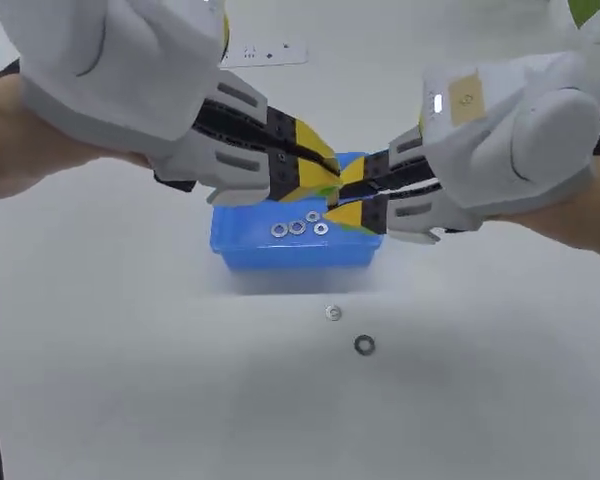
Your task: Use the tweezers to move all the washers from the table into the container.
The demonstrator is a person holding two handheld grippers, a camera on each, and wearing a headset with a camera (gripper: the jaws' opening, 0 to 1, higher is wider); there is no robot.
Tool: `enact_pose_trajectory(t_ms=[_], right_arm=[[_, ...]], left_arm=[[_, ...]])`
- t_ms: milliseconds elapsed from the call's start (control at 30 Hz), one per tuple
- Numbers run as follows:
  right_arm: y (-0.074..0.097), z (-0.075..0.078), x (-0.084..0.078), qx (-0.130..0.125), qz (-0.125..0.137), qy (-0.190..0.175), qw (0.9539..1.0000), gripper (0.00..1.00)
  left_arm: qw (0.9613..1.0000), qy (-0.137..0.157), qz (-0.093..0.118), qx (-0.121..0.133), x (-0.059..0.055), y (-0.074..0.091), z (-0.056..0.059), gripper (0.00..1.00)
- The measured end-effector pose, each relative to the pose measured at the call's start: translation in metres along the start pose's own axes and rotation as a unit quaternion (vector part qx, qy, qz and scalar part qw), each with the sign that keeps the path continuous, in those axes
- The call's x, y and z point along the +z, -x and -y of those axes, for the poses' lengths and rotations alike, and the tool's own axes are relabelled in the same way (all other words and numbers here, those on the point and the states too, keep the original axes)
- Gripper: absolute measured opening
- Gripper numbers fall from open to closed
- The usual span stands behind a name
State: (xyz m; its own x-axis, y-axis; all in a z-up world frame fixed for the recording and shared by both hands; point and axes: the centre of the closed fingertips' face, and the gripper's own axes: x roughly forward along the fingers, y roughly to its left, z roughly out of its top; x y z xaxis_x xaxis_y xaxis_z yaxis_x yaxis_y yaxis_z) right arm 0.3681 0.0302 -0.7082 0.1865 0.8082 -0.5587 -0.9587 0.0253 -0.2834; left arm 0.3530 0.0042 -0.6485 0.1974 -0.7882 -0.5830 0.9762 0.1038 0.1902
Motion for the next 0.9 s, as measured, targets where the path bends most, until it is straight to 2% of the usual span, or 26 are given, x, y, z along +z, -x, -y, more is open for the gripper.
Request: enact_pose_trajectory(t_ms=[200,500,733,900], right_arm=[[0.015,-0.023,0.004,-0.005,0.004,-0.009,0.9999,0.1],[0.024,-0.054,-0.002,0.002,-0.005,-0.024,0.9997,0.1],[0.022,-0.074,-0.008,0.01,-0.008,-0.036,0.9993,0.1],[0.017,-0.09,-0.02,0.019,-0.015,-0.047,0.9986,0.1]], left_arm=[[0.9999,-0.003,0.006,-0.011,0.012,0.0,0.025,0.07],[0.9996,0.006,0.007,-0.025,0.014,-0.008,0.057,0.07],[0.9993,0.022,-0.003,-0.03,0.009,-0.012,0.074,0.07],[0.9985,0.04,-0.009,-0.038,-0.002,-0.021,0.087,0.07]])
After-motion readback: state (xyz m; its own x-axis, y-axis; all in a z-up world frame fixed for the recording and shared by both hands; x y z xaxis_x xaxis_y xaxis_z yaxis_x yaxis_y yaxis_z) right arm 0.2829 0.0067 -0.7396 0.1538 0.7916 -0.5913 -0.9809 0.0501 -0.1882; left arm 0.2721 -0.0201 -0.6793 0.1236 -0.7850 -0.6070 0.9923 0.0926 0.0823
